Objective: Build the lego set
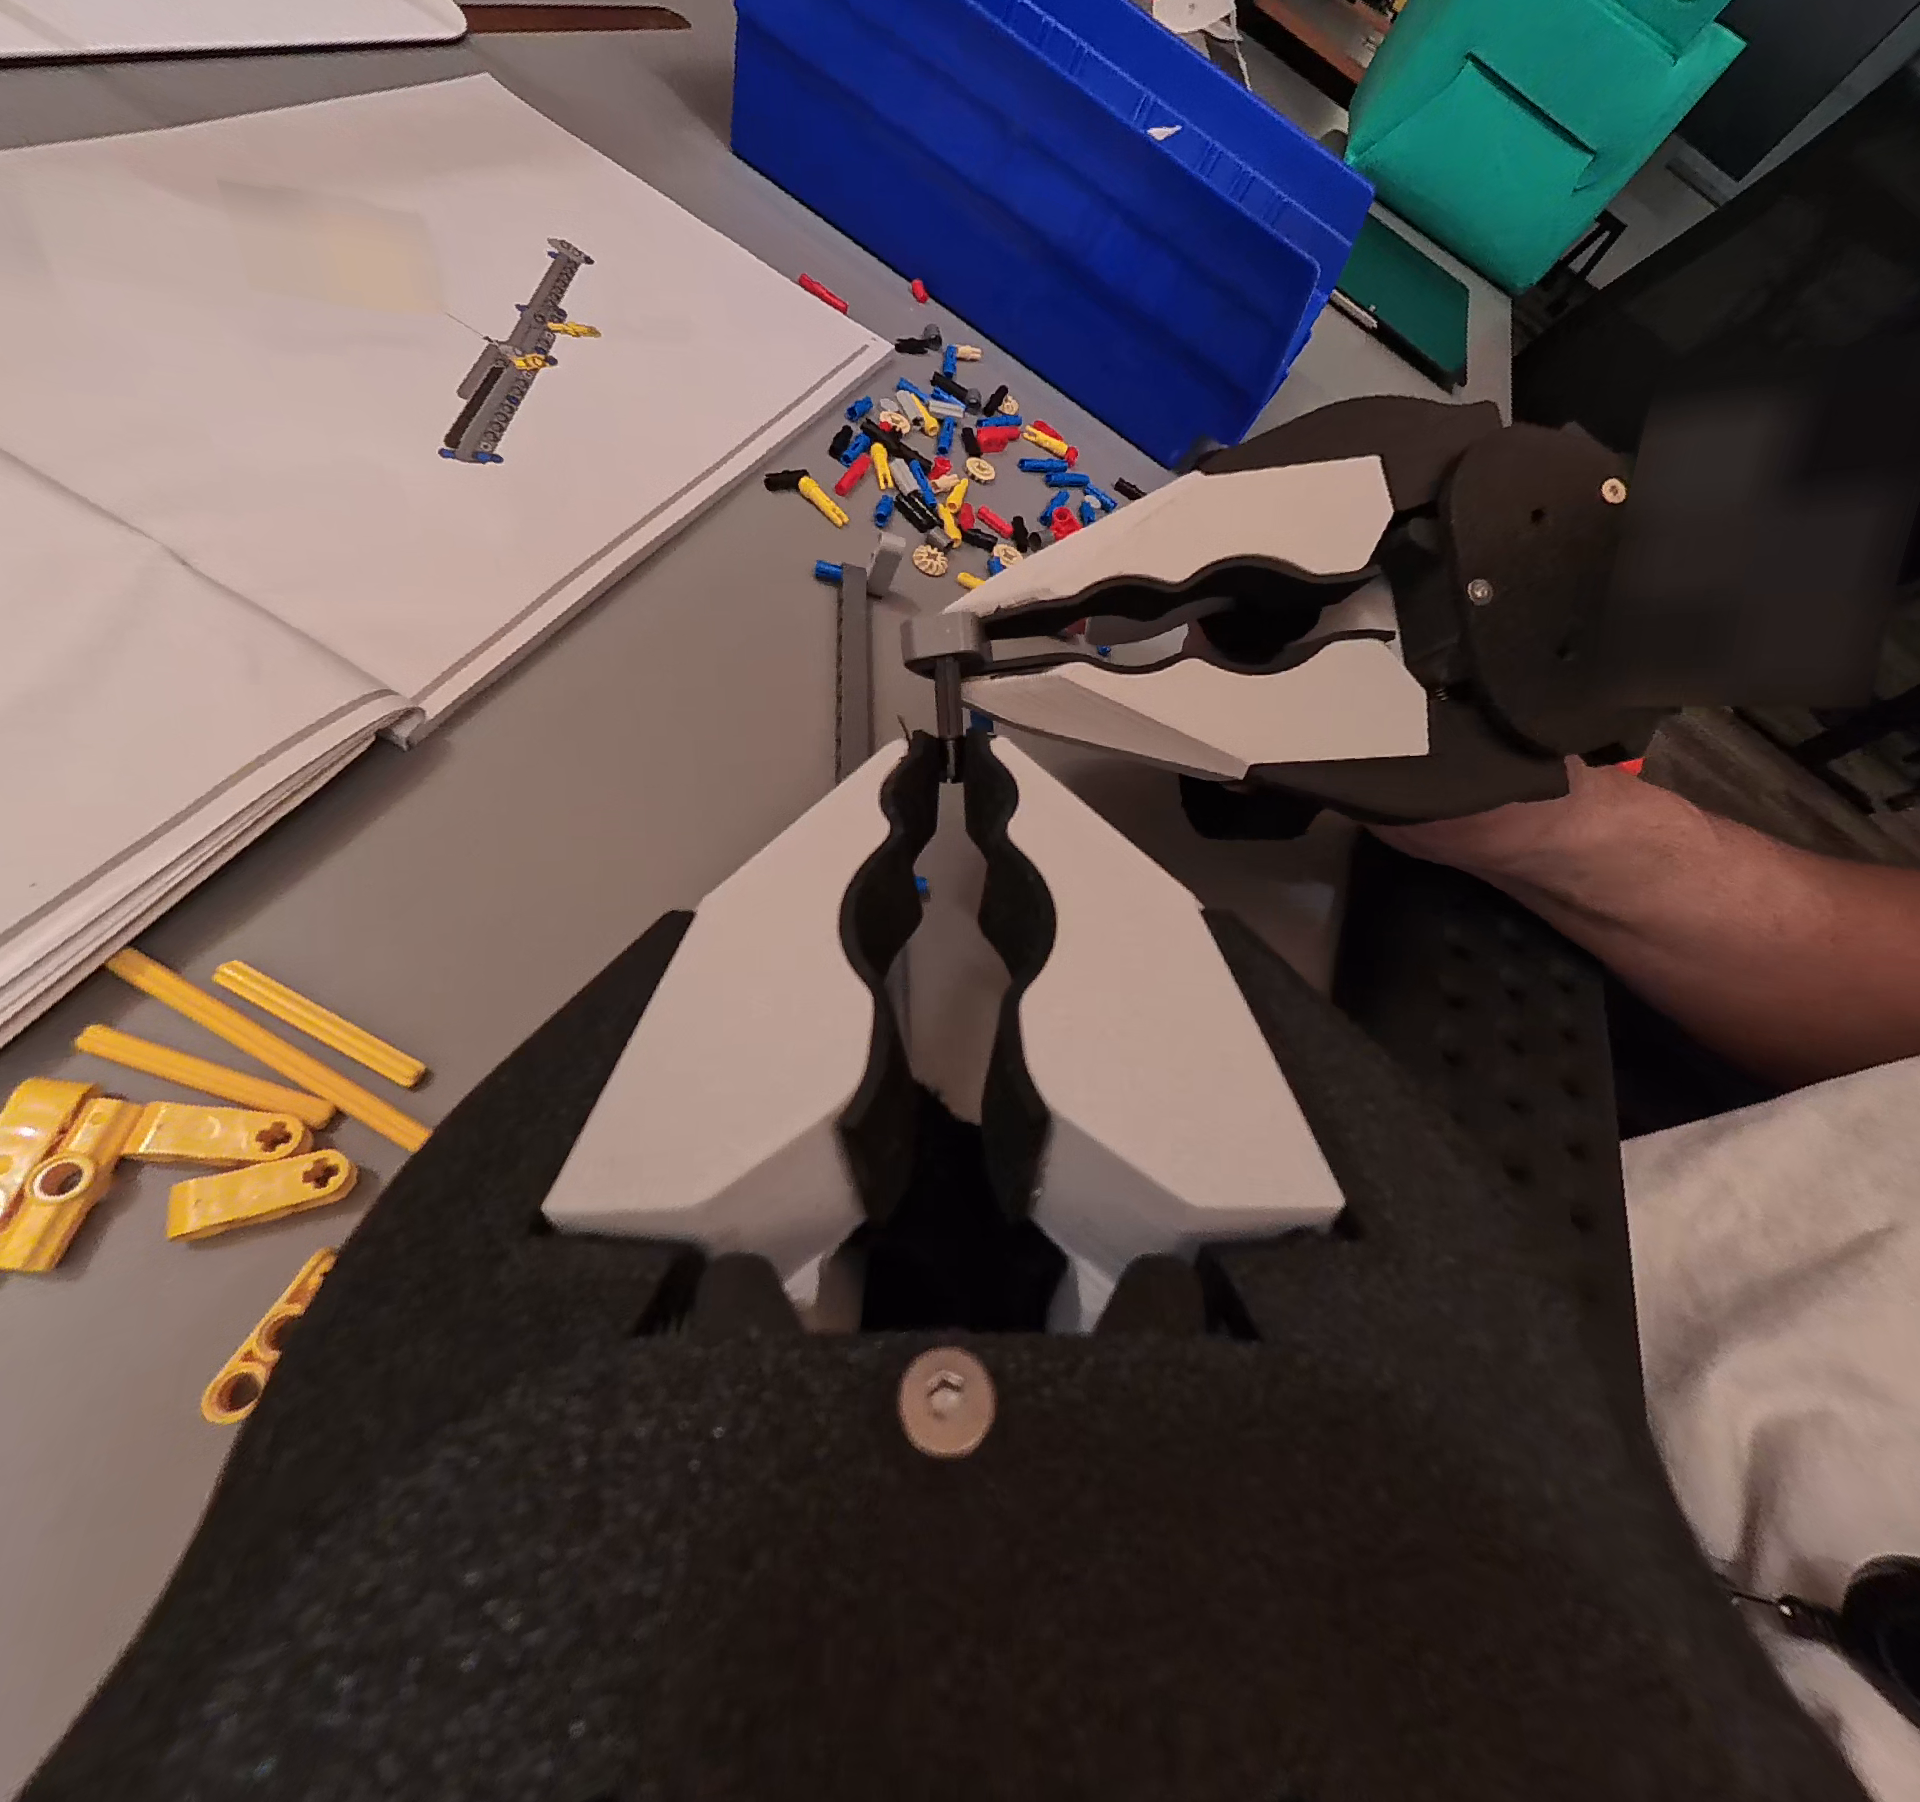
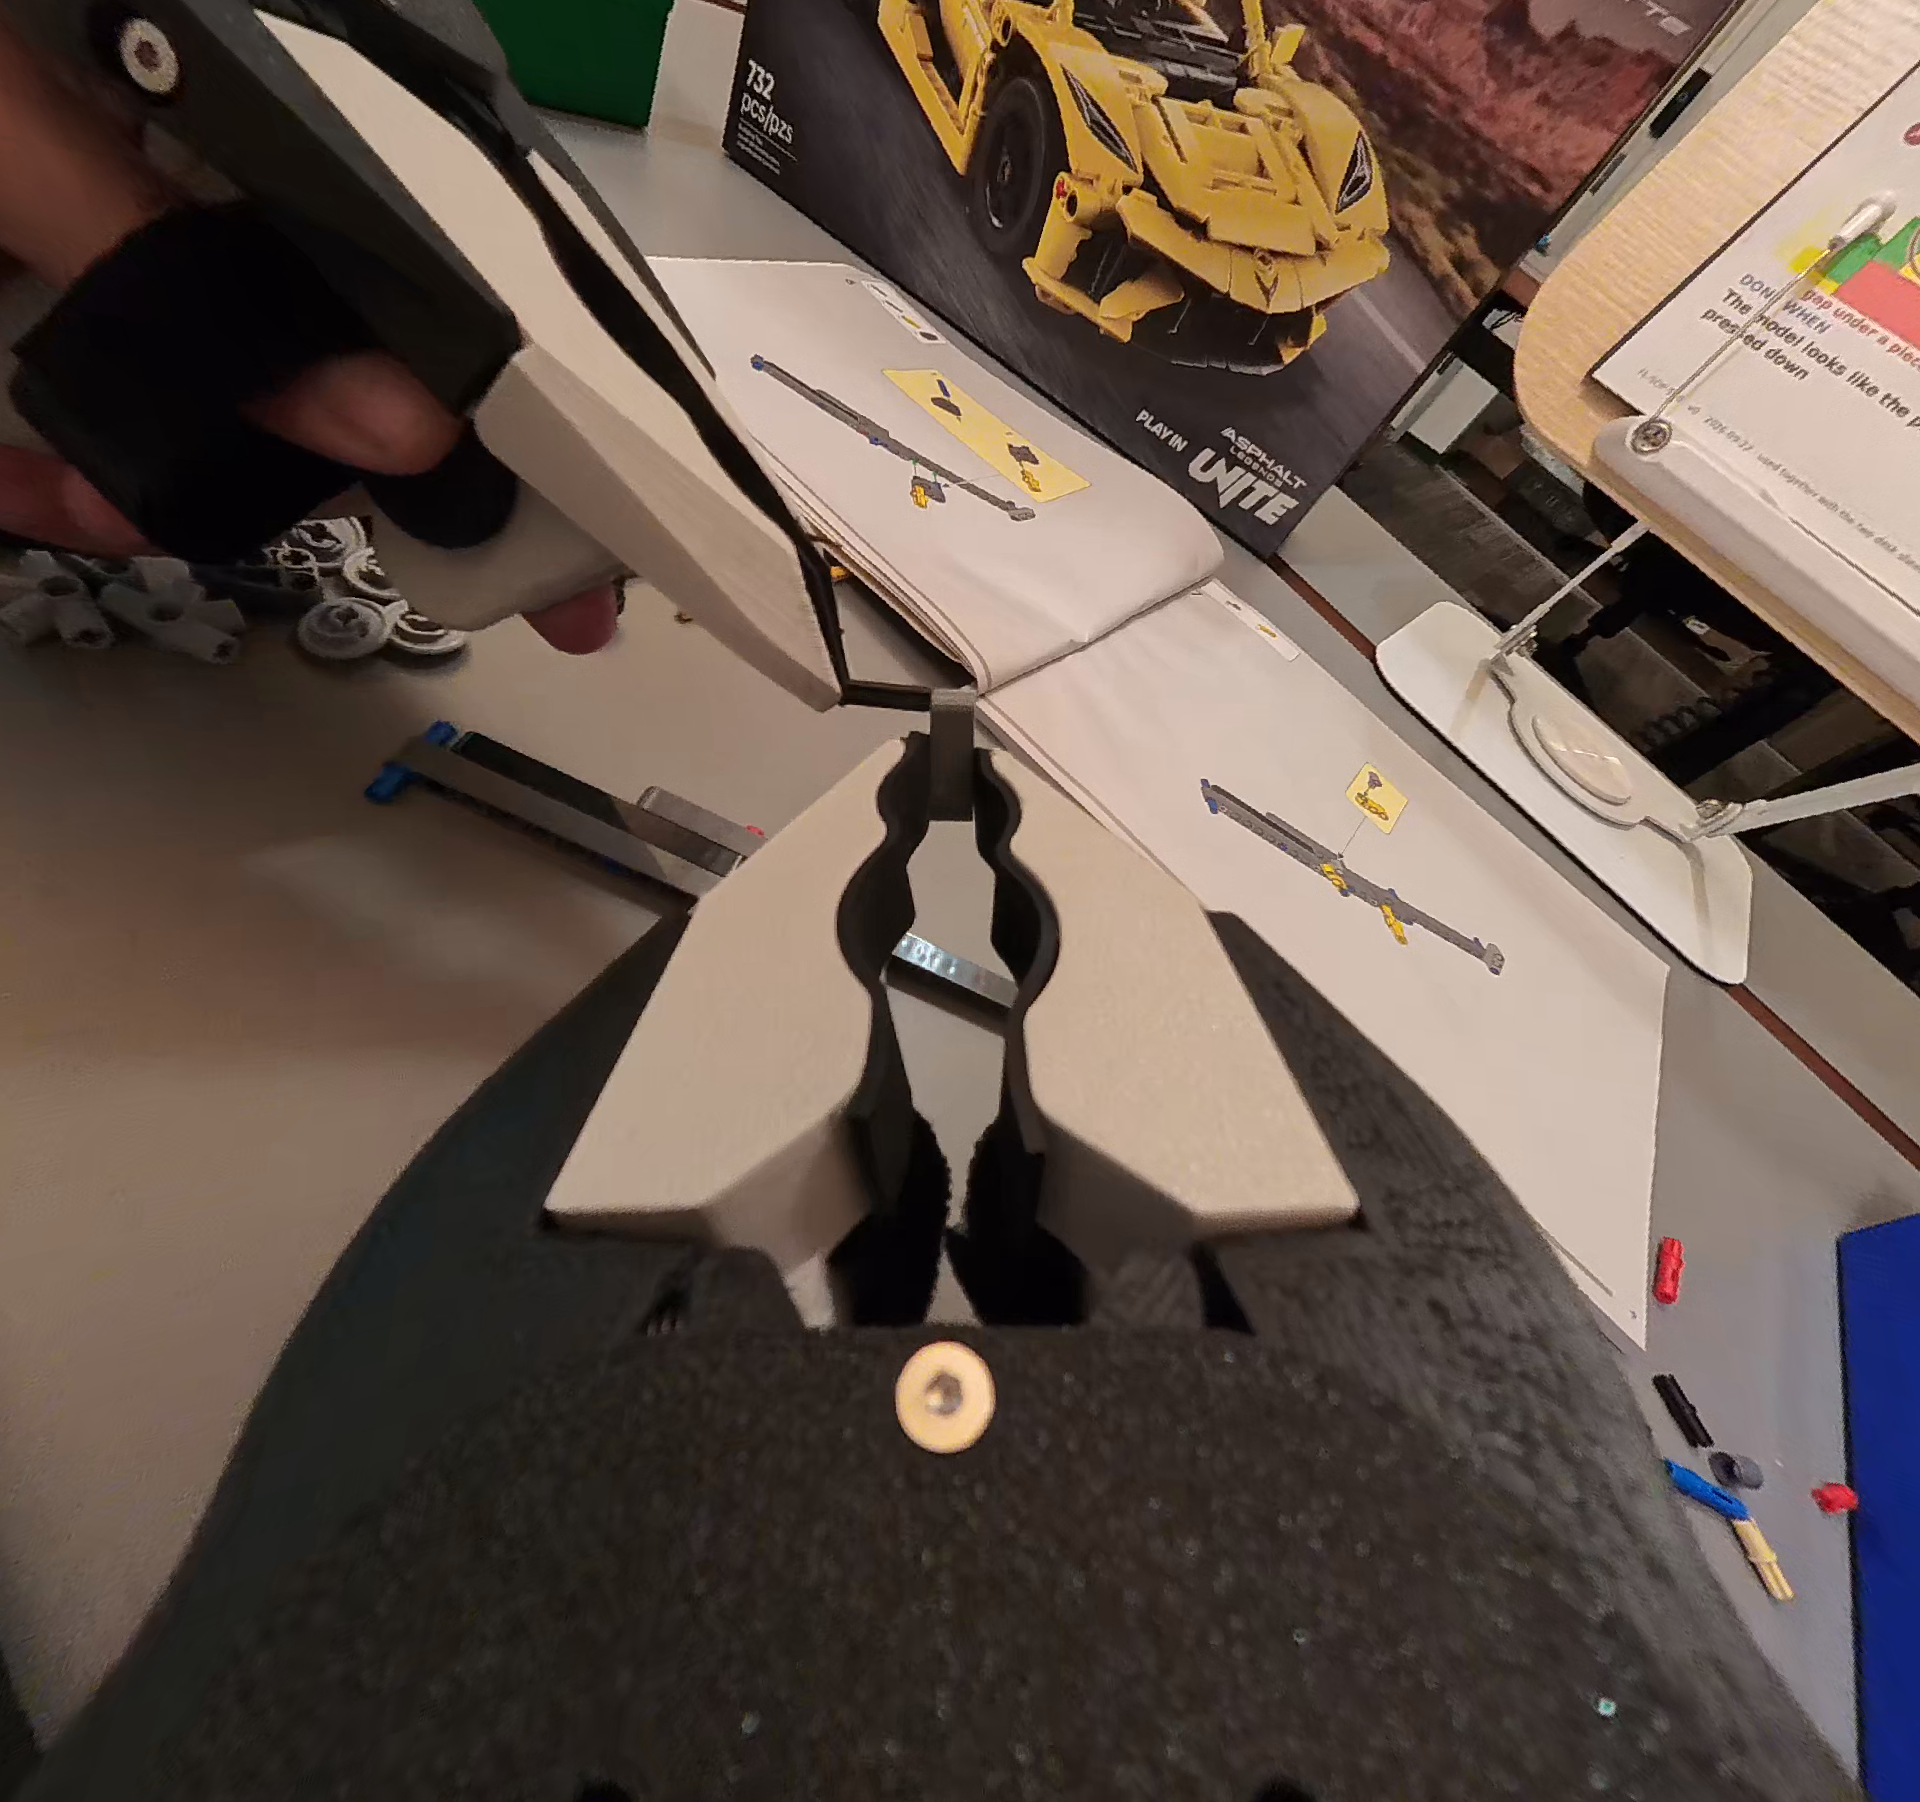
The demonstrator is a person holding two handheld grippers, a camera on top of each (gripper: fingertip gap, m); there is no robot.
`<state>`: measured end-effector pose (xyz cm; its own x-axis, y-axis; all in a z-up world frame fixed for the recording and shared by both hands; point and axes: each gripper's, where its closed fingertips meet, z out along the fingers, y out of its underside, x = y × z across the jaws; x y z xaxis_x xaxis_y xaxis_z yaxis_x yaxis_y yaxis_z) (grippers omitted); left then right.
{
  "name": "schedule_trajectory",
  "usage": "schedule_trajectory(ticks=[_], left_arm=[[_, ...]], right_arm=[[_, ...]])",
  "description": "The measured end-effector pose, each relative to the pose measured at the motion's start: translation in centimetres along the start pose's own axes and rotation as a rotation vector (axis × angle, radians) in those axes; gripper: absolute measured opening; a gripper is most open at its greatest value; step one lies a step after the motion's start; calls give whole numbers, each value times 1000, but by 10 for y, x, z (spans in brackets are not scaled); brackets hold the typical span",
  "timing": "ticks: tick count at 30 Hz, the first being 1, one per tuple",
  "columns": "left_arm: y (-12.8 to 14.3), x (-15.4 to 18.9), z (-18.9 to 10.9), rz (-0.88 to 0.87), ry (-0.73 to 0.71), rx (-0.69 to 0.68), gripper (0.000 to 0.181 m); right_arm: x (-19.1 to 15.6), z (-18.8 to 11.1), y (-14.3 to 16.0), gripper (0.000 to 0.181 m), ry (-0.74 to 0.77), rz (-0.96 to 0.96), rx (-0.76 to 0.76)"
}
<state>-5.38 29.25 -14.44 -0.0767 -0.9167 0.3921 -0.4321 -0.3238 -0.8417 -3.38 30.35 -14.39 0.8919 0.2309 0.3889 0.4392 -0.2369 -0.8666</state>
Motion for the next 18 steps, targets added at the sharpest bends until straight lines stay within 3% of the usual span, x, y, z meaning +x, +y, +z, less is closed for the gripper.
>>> schedule_trajectory(ticks=[10,18], left_arm=[[1,0,1,1,-2,-2,3],[3,2,2,-5,14,-16,4]], right_arm=[[0,1,2,8,10,1,-13],[-3,1,2,8,-53,121,-4]])
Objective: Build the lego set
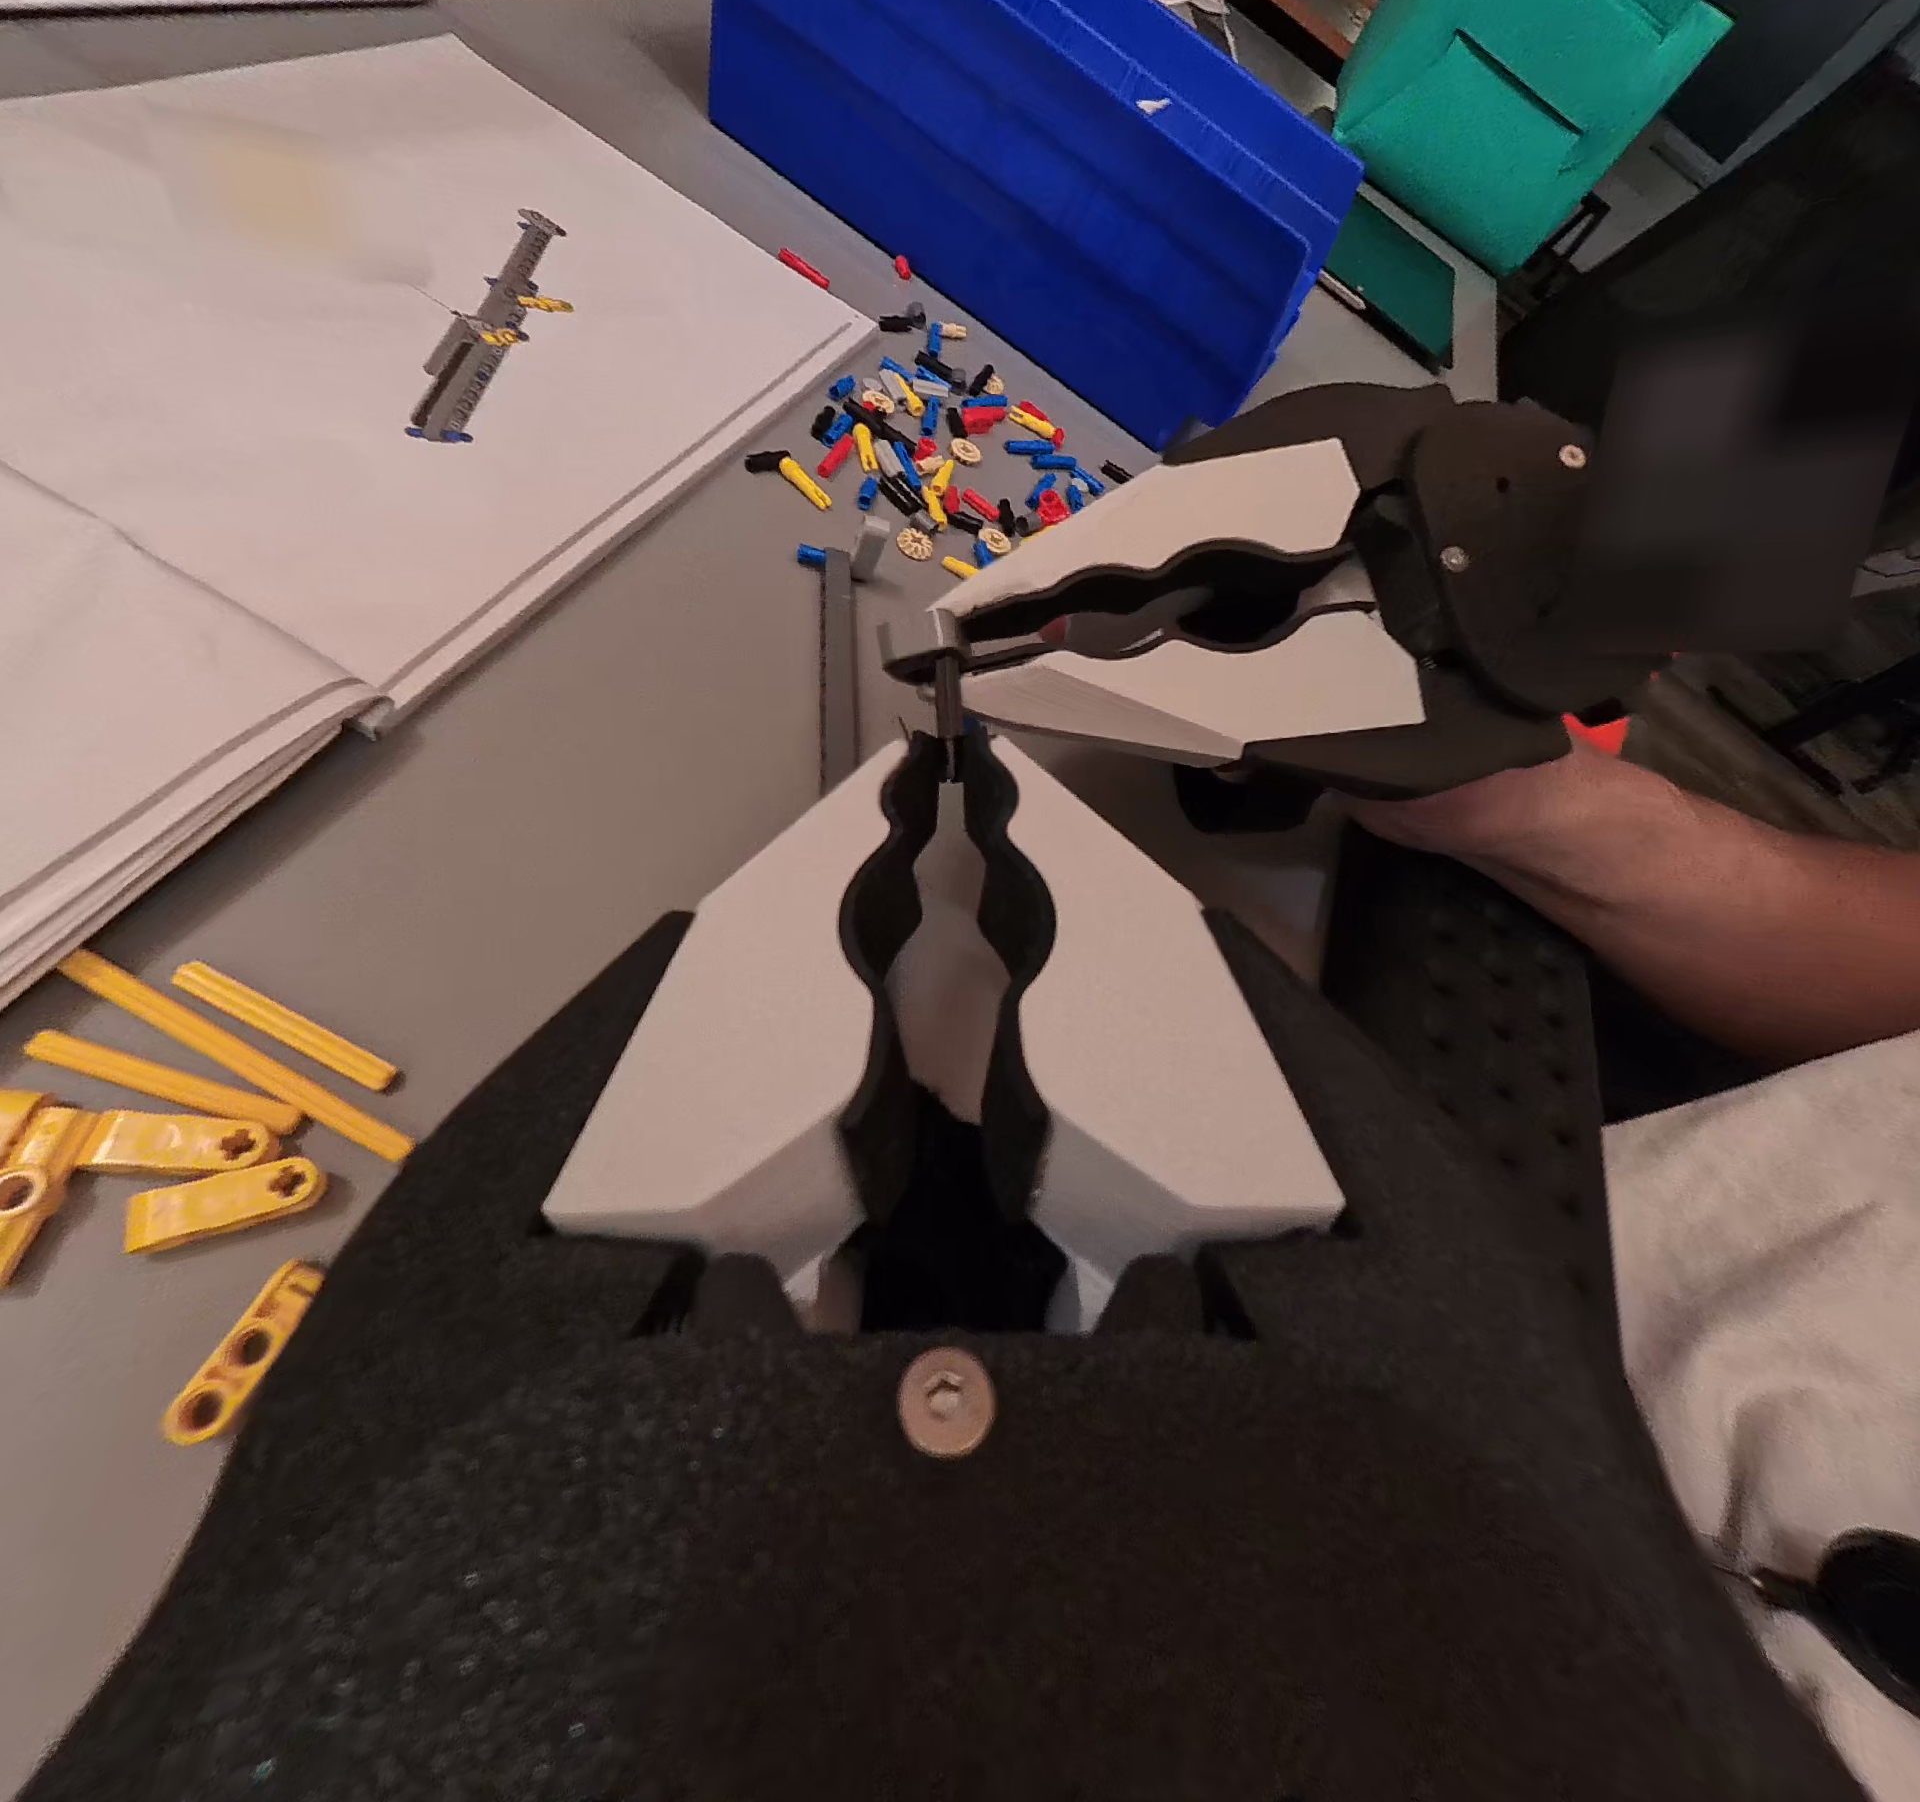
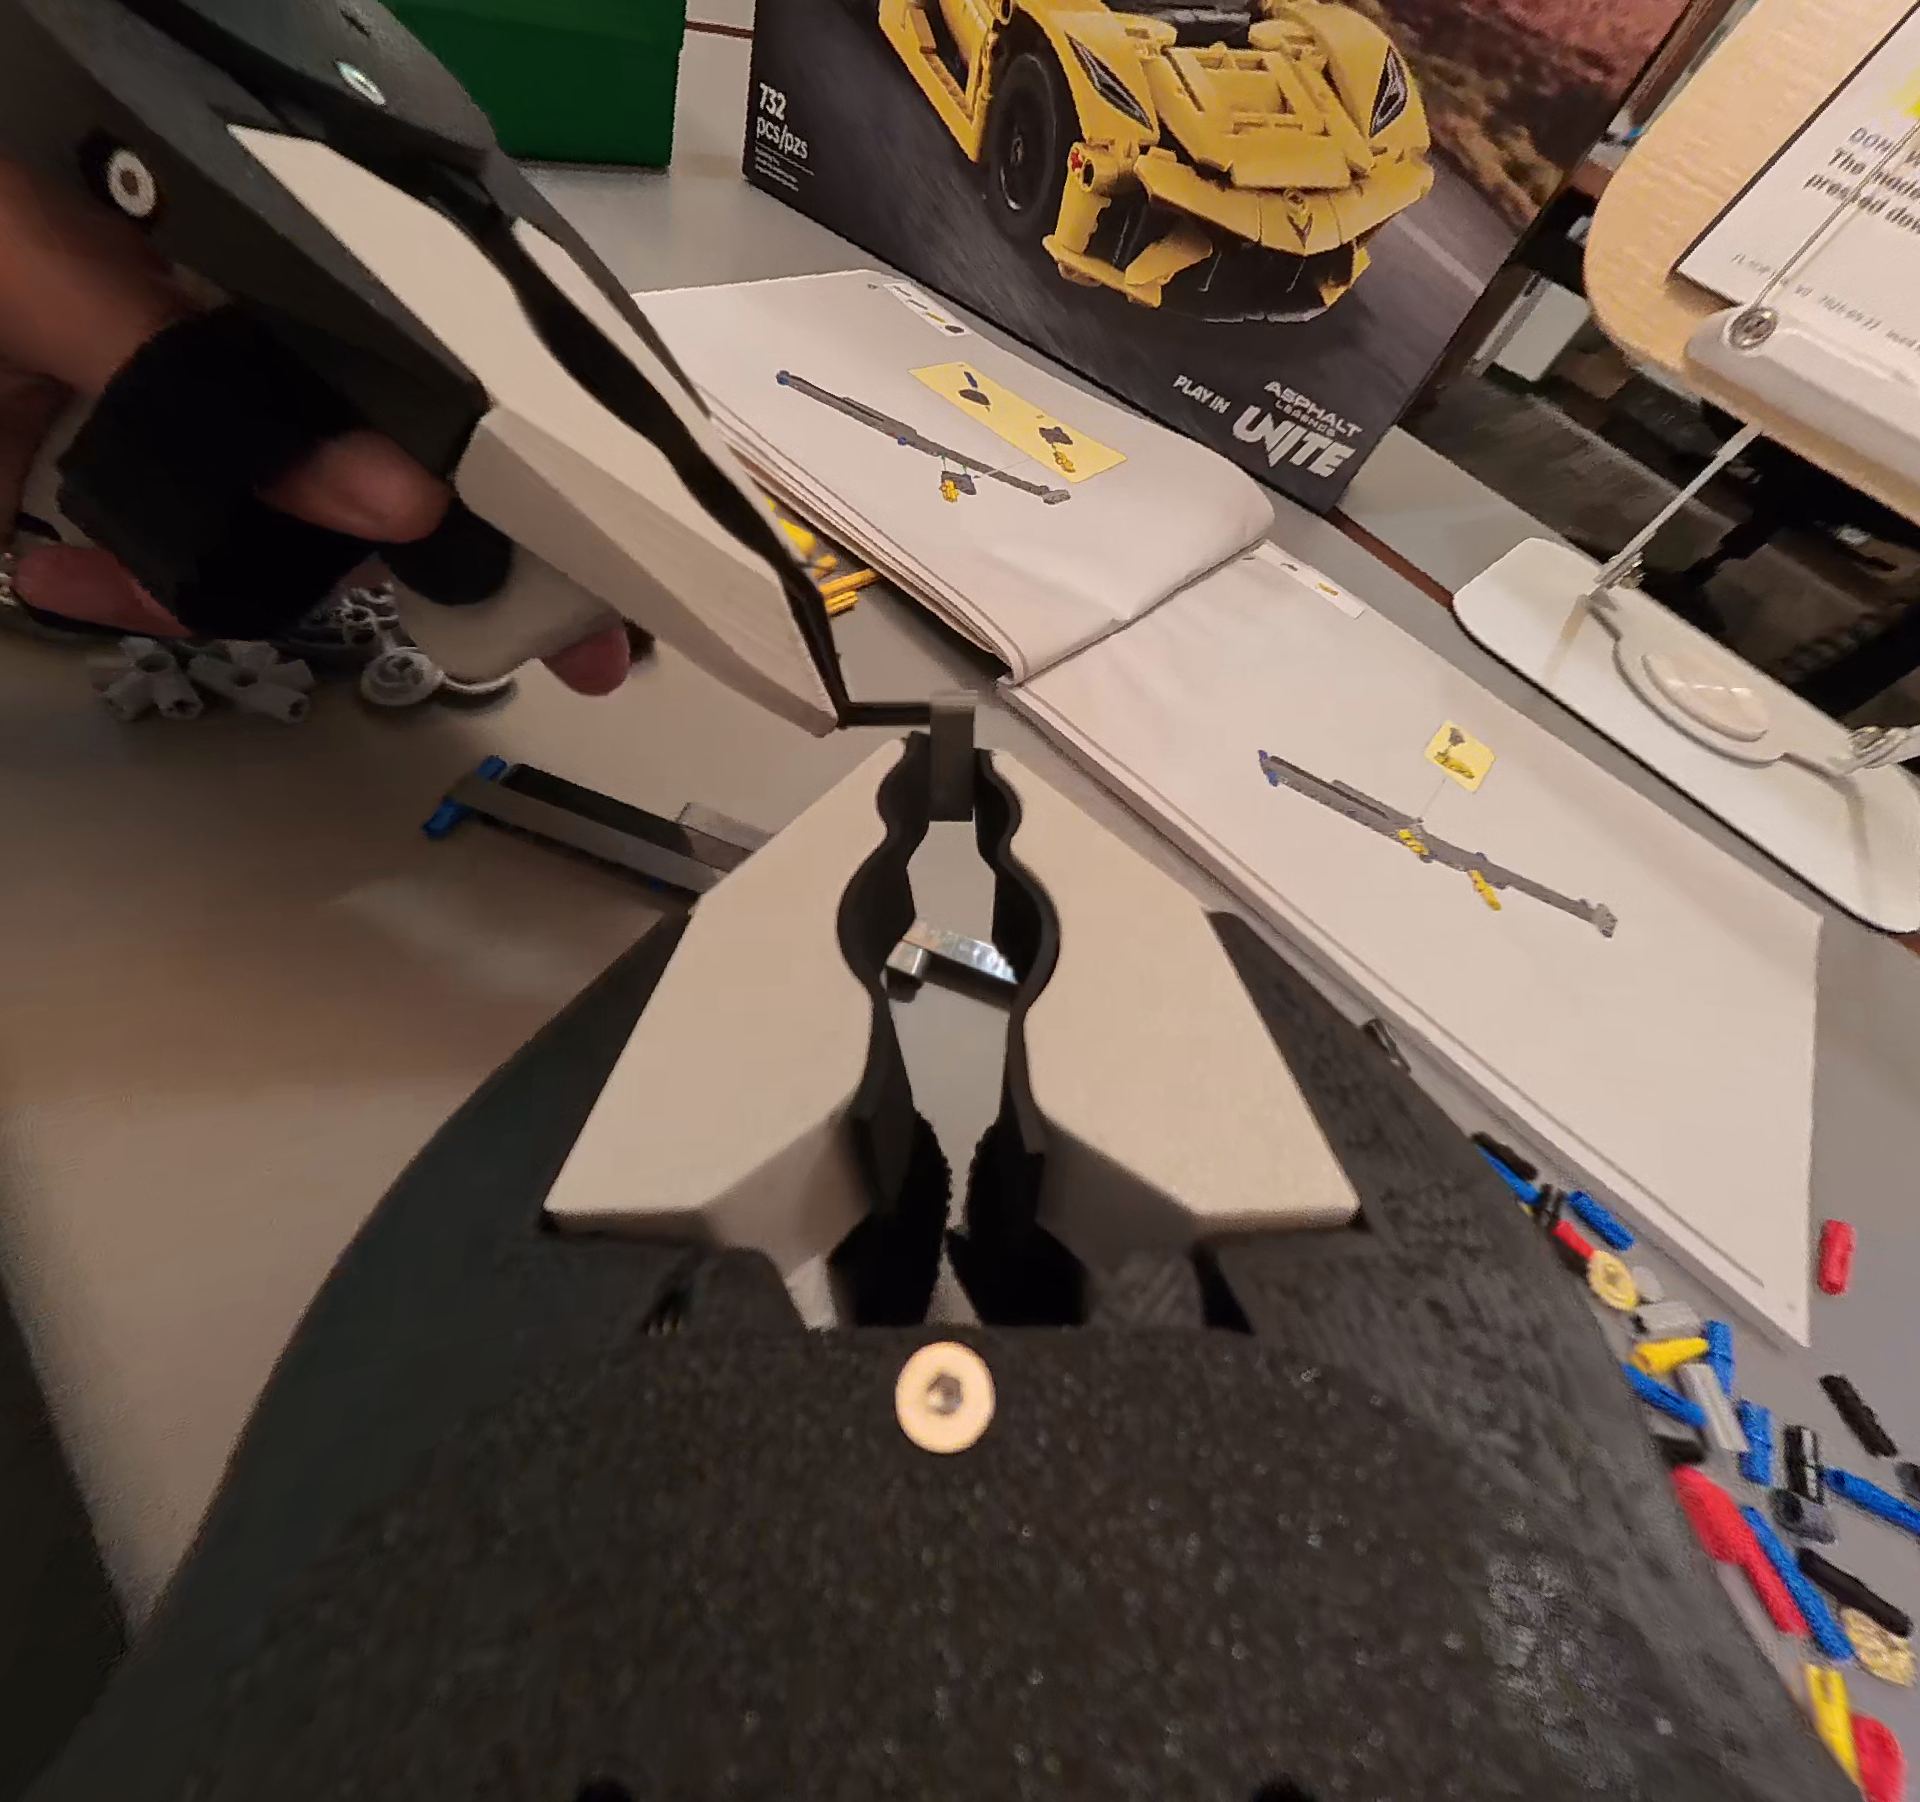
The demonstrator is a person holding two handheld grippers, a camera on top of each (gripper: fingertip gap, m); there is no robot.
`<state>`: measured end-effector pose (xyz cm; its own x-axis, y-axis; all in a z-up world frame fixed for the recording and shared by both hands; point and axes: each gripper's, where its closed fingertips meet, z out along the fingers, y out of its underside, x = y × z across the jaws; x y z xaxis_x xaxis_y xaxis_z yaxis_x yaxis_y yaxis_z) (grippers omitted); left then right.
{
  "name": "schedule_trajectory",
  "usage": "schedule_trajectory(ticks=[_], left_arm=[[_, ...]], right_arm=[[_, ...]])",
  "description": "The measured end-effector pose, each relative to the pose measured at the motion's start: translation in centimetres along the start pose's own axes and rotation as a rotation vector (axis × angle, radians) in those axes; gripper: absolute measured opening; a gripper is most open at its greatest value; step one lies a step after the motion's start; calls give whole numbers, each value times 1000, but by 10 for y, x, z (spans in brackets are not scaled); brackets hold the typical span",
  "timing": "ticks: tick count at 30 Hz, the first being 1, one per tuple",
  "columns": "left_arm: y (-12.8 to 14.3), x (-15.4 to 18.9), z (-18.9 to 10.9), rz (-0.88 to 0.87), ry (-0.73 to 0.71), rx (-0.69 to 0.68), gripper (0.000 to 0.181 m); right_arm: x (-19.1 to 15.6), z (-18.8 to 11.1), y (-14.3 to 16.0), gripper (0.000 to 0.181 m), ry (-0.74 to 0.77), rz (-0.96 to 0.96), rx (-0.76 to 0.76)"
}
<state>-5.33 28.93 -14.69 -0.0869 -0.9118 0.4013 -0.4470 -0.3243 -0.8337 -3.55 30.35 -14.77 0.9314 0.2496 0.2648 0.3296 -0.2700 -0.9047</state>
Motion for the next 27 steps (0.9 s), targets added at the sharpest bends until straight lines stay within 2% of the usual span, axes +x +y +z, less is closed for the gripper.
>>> schedule_trajectory(ticks=[9,13,21,27], left_arm=[[6,-2,-1,-142,69,-4,4],[5,-2,-2,-139,70,-1,3],[8,-6,-1,-89,15,-26,3],[5,0,-4,-195,118,7,3]], right_arm=[[-5,3,2,8,-37,25,1],[-5,4,3,7,-57,60,4],[-5,7,7,7,-29,-6,-24],[-4,5,-1,7,27,-137,16]])
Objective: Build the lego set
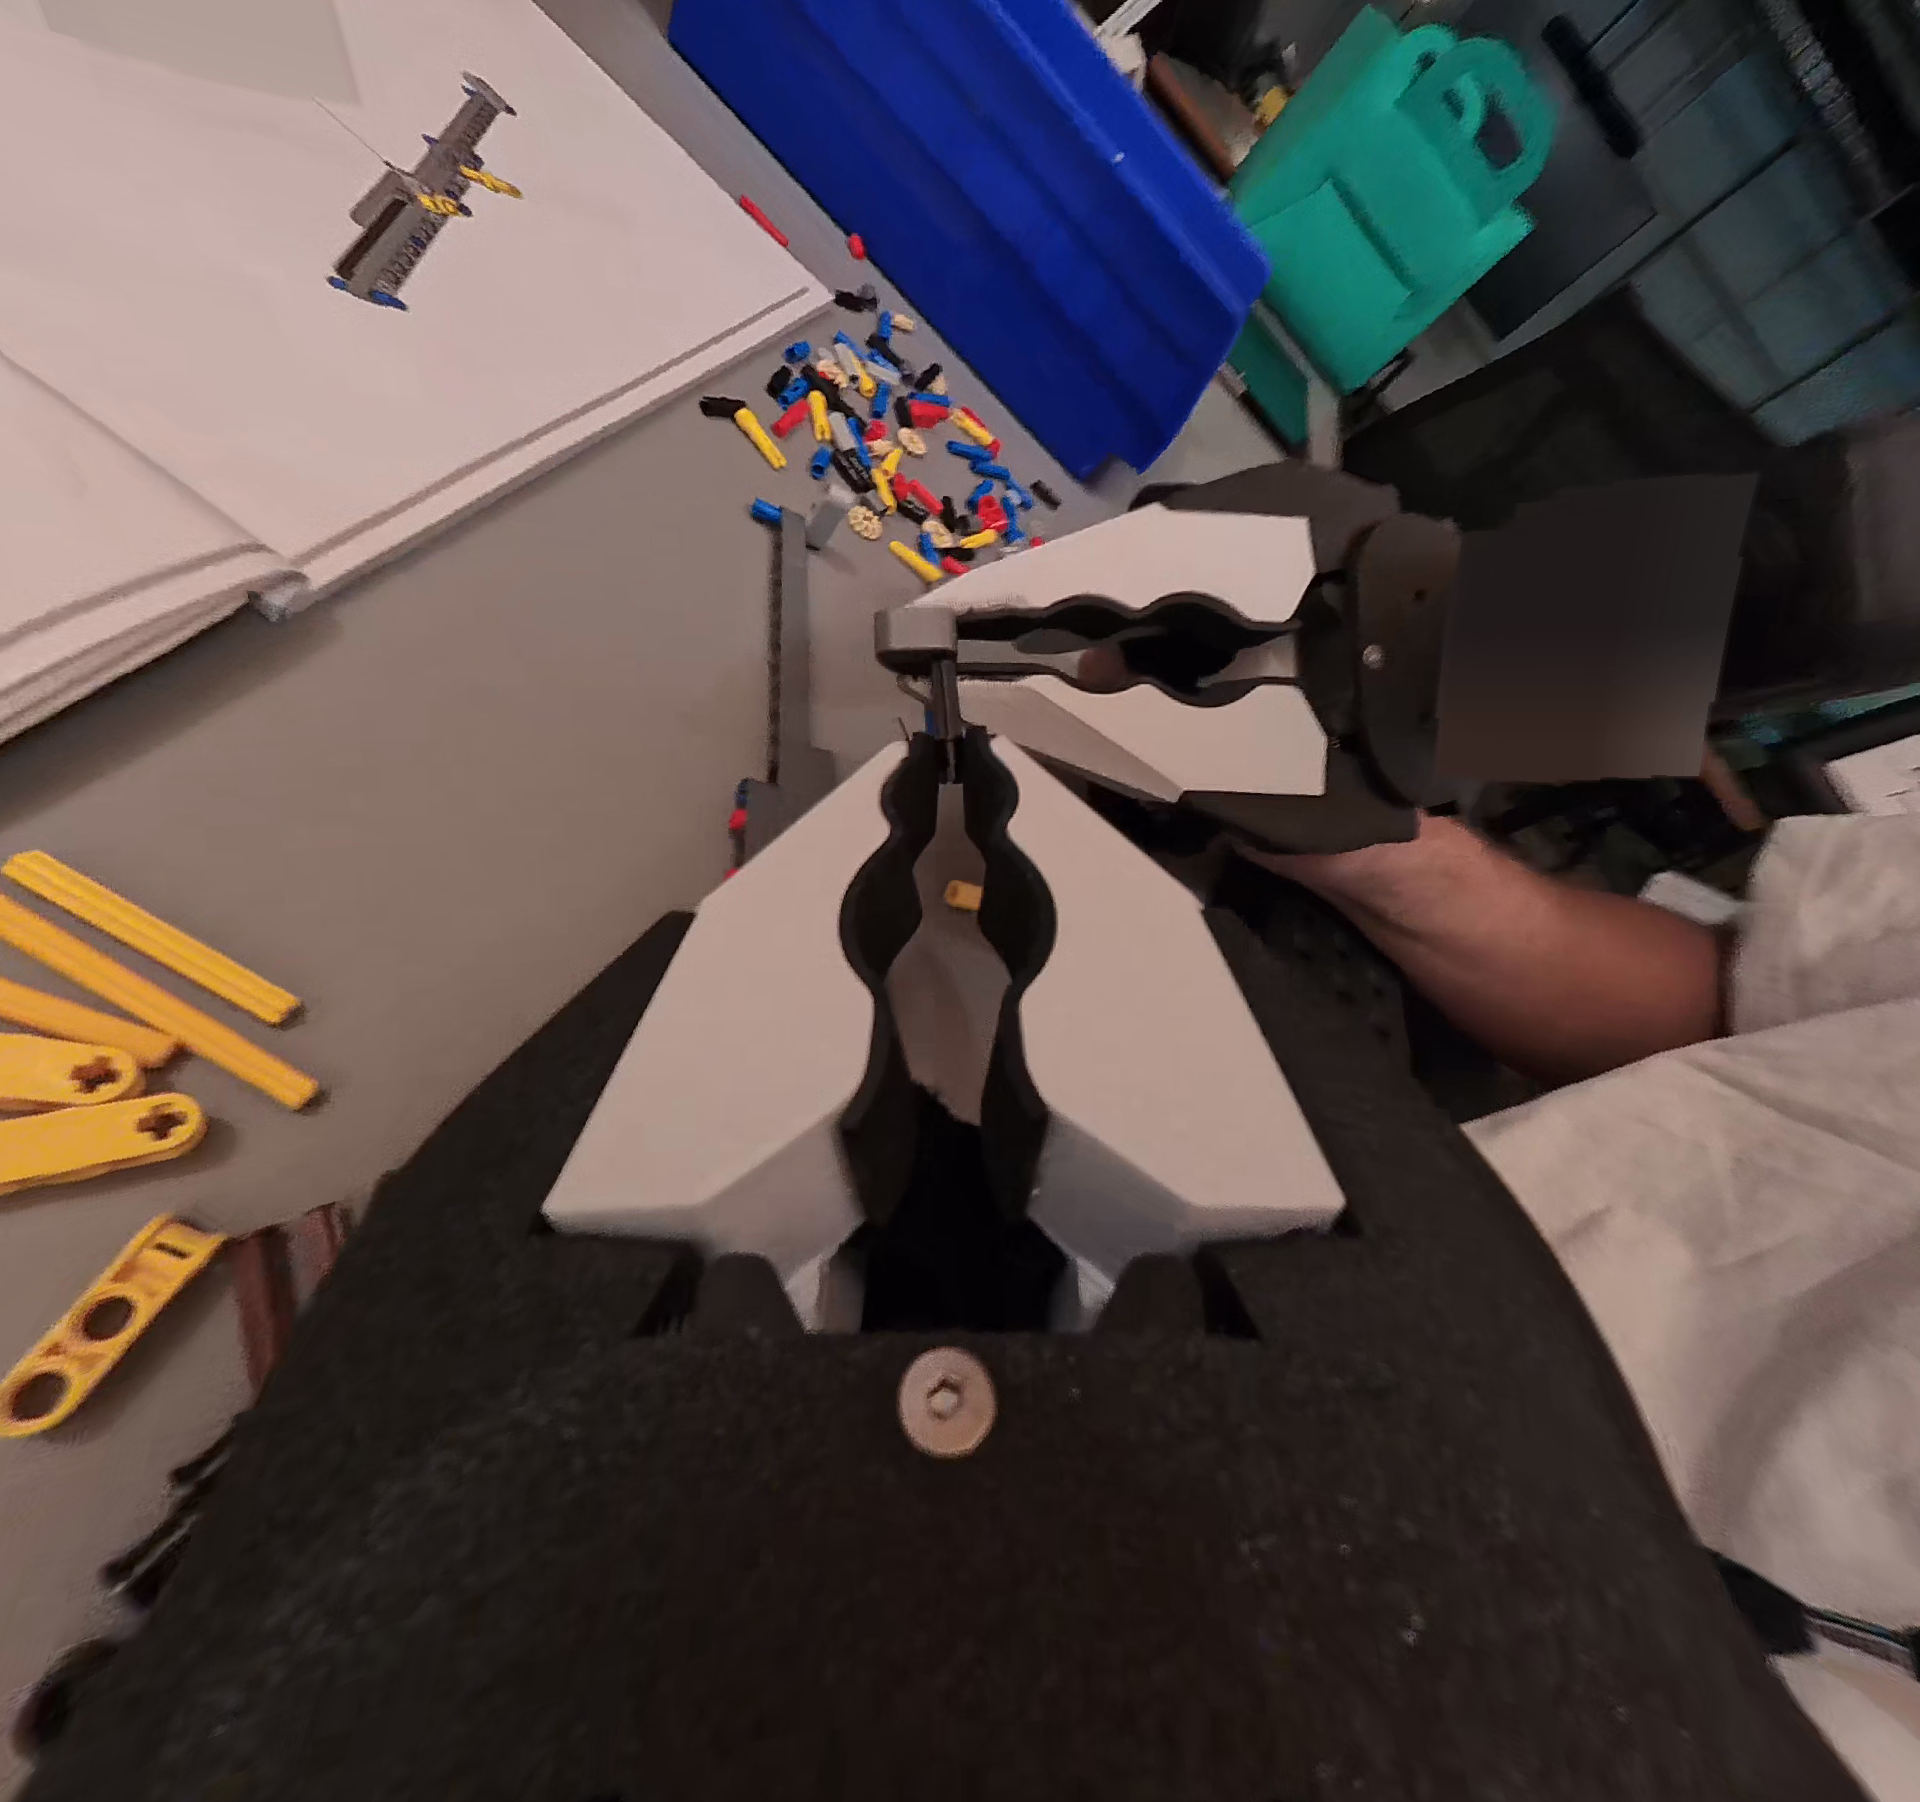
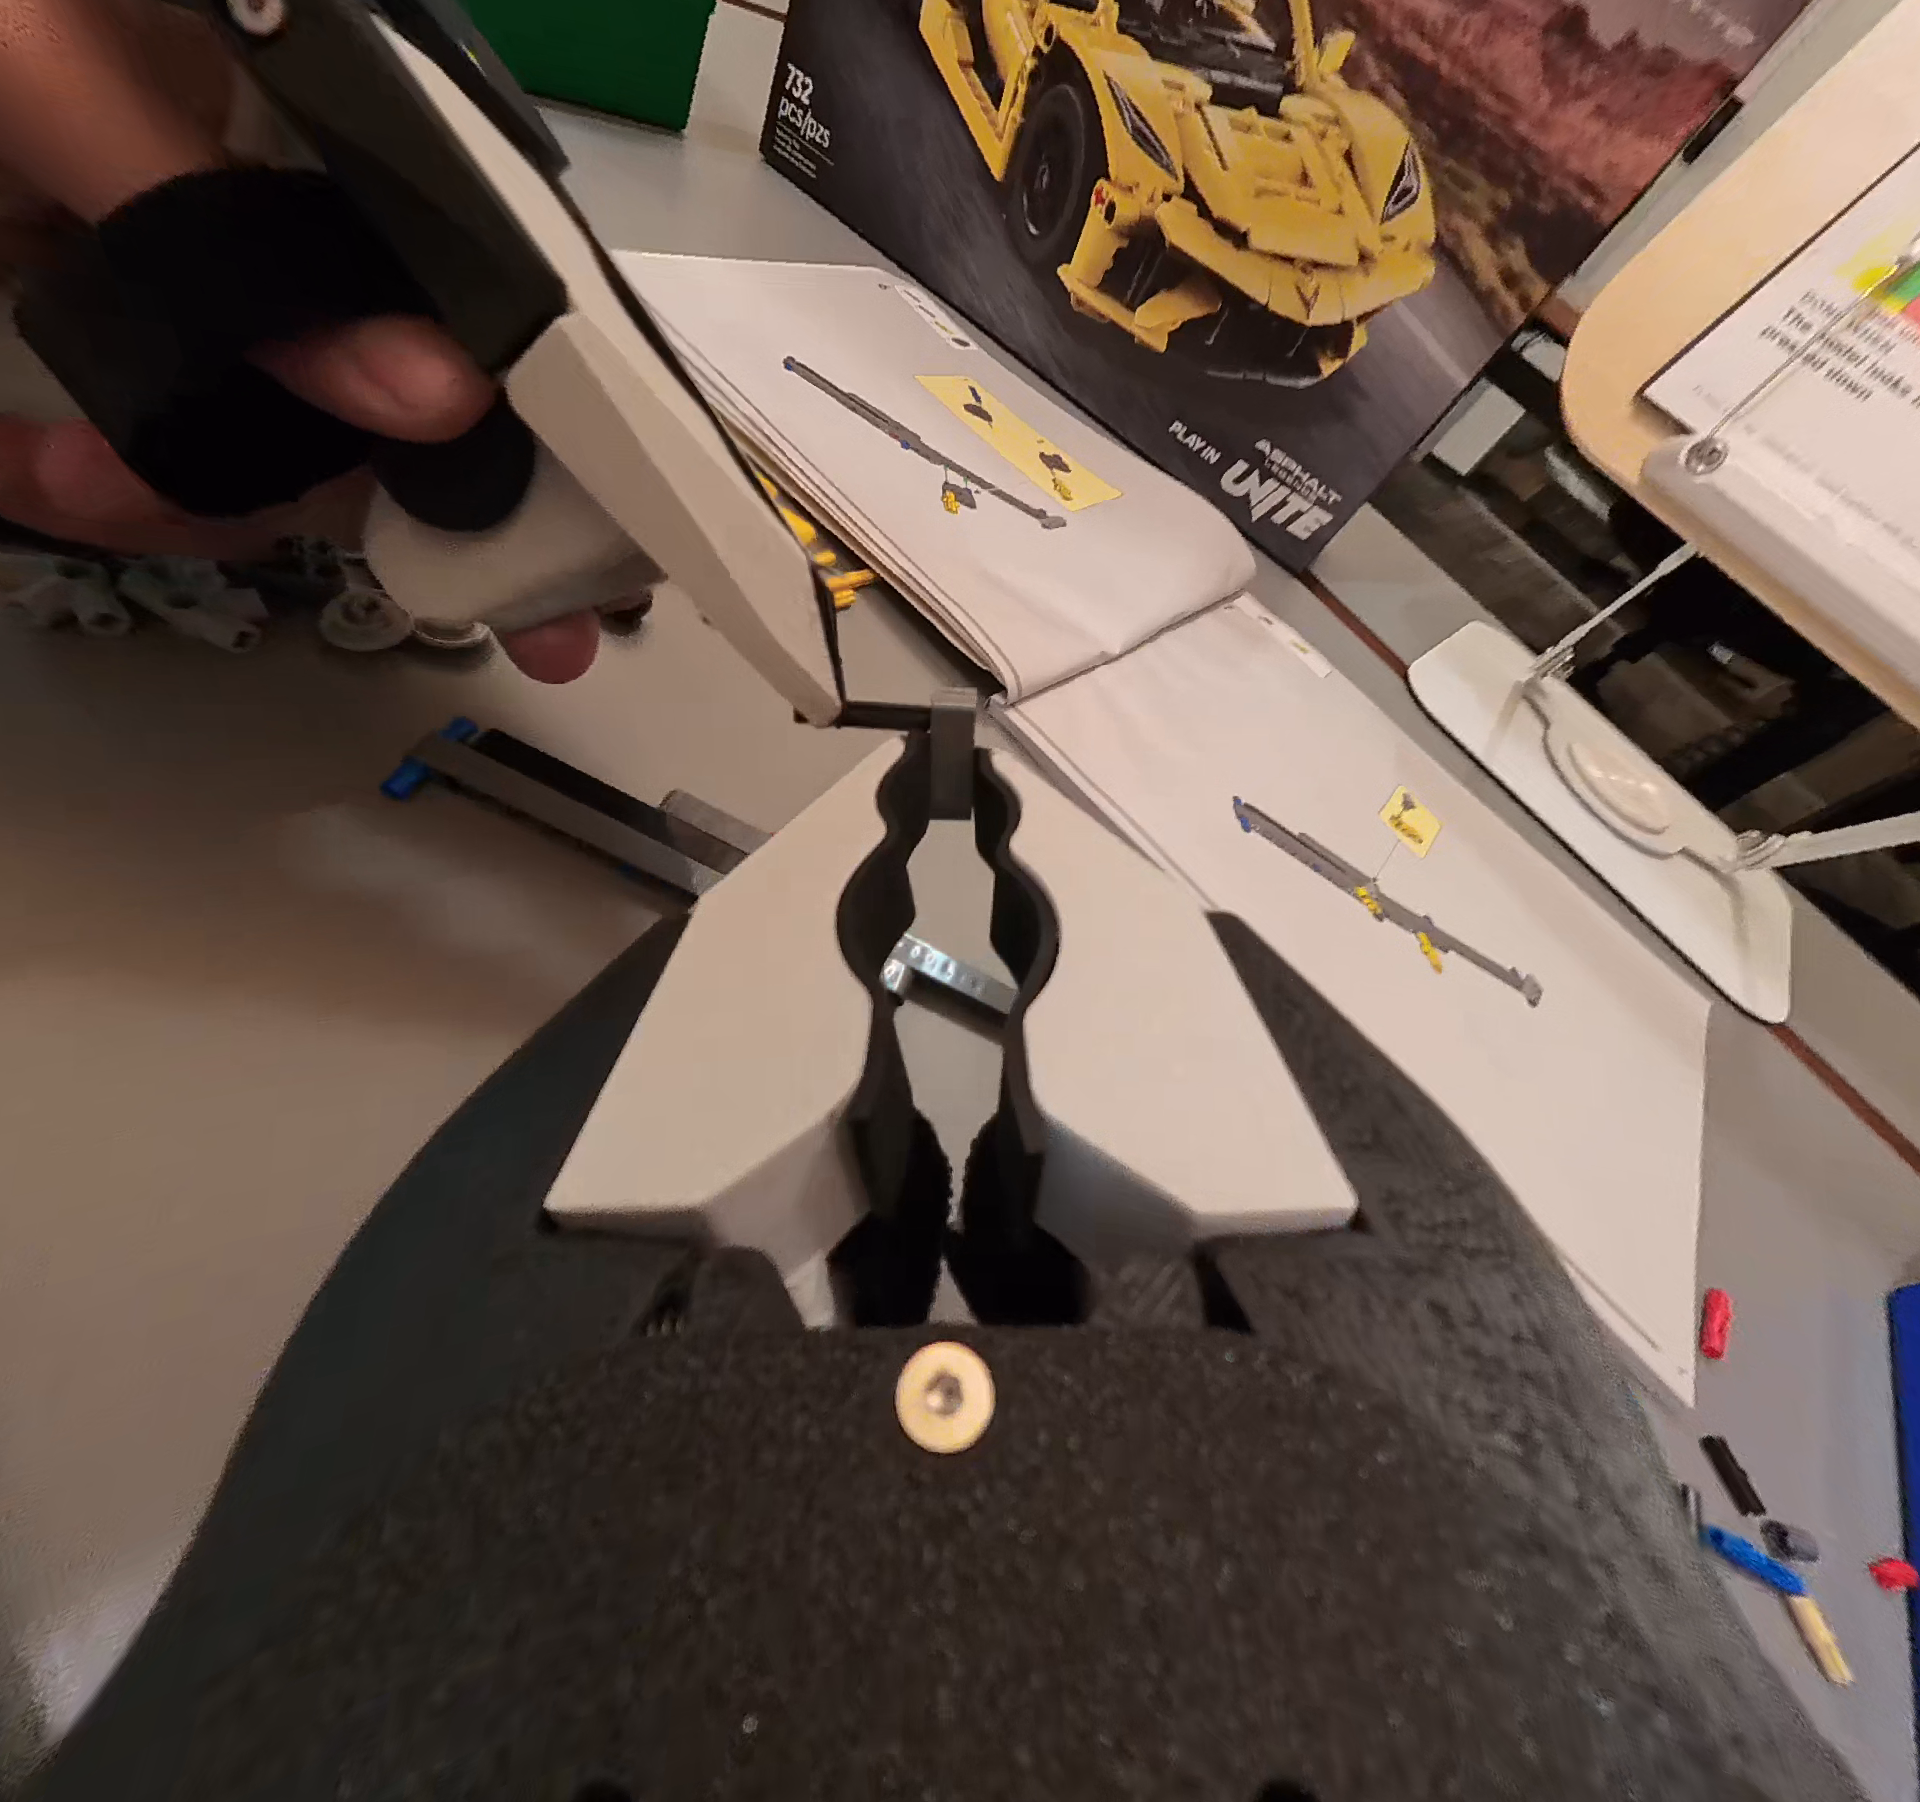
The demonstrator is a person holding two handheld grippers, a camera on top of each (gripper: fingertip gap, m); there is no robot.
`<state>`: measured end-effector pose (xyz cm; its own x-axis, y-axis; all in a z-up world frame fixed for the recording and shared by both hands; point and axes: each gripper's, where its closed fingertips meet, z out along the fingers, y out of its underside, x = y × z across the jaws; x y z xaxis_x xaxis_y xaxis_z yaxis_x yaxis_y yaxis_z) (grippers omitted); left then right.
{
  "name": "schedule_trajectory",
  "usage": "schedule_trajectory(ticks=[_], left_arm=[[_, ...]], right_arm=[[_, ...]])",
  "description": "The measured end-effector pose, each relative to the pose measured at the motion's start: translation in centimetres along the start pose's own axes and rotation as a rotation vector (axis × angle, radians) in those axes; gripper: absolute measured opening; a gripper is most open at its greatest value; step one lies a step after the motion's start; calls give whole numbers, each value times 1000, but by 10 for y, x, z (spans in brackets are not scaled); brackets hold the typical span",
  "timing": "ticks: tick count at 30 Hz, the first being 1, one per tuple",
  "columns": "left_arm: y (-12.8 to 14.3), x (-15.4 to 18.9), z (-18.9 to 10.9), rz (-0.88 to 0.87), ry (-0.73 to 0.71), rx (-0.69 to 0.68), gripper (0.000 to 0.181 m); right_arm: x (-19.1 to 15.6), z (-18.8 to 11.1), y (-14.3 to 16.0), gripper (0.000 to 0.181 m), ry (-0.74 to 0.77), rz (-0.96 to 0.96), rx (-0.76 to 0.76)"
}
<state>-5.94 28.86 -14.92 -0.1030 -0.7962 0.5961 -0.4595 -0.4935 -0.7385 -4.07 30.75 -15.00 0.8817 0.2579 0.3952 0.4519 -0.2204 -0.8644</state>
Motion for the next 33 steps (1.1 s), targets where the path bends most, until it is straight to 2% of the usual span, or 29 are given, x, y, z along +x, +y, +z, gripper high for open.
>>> schedule_trajectory(ticks=[5,18,27,30,33], left_arm=[[-5,6,-6,-106,119,38,3],[-3,7,-8,-80,121,20,3],[-8,8,-6,-49,104,43,3],[-5,5,-4,-15,64,23,3],[-4,6,-1,-3,51,22,4]], right_arm=[[-2,-4,-7,7,-48,40,61],[-5,-5,-6,7,-55,-38,54],[-3,-5,-10,7,-87,112,81],[-3,-3,-7,7,-62,60,59],[-3,-3,-7,7,-65,90,57]])
